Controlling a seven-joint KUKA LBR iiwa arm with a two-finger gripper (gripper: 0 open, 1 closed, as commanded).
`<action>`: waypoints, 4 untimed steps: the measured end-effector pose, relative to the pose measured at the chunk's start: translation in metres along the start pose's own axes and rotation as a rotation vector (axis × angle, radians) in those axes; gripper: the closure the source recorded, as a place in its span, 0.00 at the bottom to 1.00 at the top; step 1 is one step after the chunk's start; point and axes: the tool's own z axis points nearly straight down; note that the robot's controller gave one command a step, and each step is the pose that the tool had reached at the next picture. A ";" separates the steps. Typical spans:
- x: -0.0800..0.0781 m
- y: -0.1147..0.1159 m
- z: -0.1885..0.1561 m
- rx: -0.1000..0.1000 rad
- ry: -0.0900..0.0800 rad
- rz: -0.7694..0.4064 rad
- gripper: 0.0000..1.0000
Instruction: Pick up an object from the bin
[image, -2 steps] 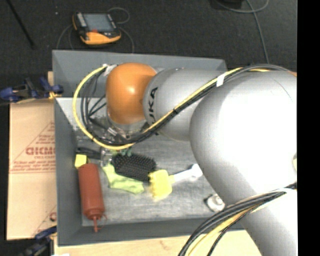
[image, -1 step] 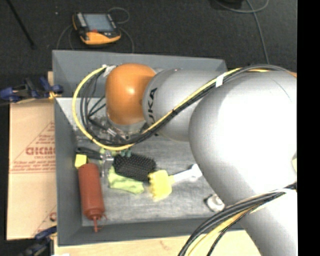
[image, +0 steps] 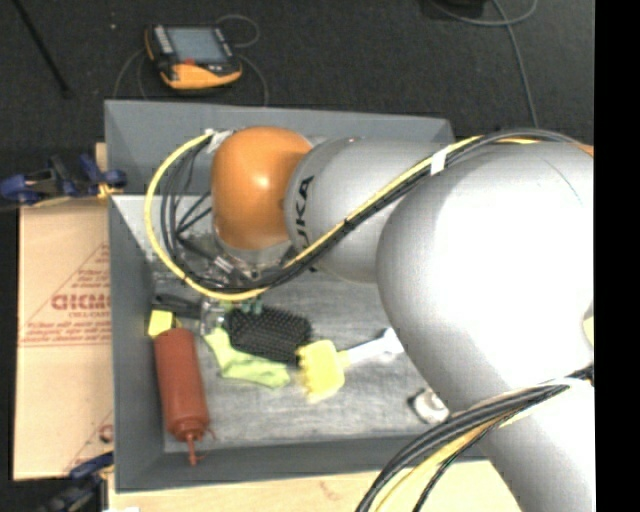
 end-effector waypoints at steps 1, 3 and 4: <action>0.000 0.000 0.000 0.000 0.000 0.001 1.00; 0.004 -0.008 -0.100 0.002 0.005 -0.007 1.00; 0.013 -0.015 -0.155 0.002 0.007 0.011 1.00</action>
Offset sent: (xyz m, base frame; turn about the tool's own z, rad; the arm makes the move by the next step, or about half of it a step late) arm -0.0396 -0.0188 0.1351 0.0191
